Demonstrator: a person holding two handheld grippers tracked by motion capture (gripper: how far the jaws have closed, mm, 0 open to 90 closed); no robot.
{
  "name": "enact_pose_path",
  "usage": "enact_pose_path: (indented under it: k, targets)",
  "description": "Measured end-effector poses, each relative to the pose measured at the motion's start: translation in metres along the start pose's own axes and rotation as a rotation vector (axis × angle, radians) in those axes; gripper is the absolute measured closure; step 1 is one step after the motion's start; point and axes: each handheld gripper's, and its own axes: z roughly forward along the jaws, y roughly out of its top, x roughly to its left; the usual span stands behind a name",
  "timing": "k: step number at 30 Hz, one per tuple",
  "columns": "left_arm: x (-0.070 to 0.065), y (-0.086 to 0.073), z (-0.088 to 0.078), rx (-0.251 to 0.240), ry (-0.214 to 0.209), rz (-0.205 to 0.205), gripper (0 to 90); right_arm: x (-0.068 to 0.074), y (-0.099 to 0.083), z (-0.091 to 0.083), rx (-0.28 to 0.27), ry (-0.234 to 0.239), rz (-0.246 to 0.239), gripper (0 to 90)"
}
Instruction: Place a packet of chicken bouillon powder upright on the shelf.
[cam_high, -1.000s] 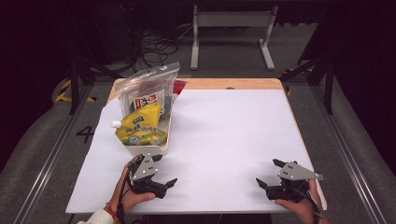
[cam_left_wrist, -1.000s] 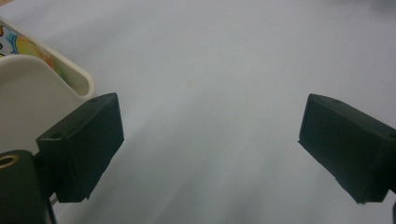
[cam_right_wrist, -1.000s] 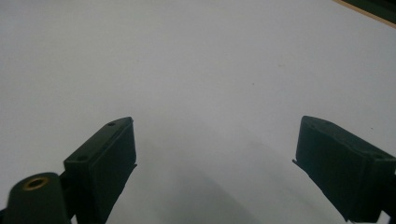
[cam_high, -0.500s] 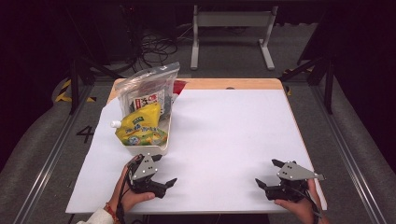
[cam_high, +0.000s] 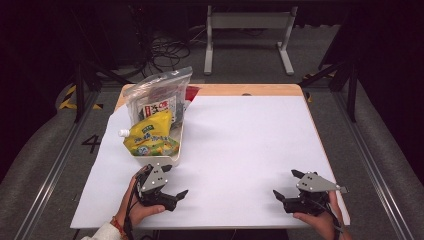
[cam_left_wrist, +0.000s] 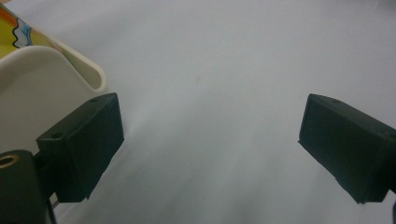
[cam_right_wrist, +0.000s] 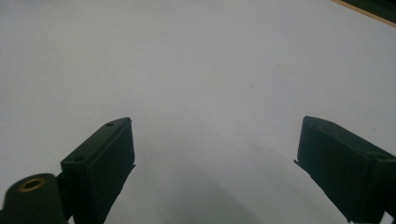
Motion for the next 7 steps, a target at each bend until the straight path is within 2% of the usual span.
enact_pose_path:
  k: [7]
  targets:
    - [0.0002,0.0014,0.0016,-0.005,-0.005,-0.005,7.0,0.0013,-0.0012,0.0000,0.004,0.007,-0.005,10.3]
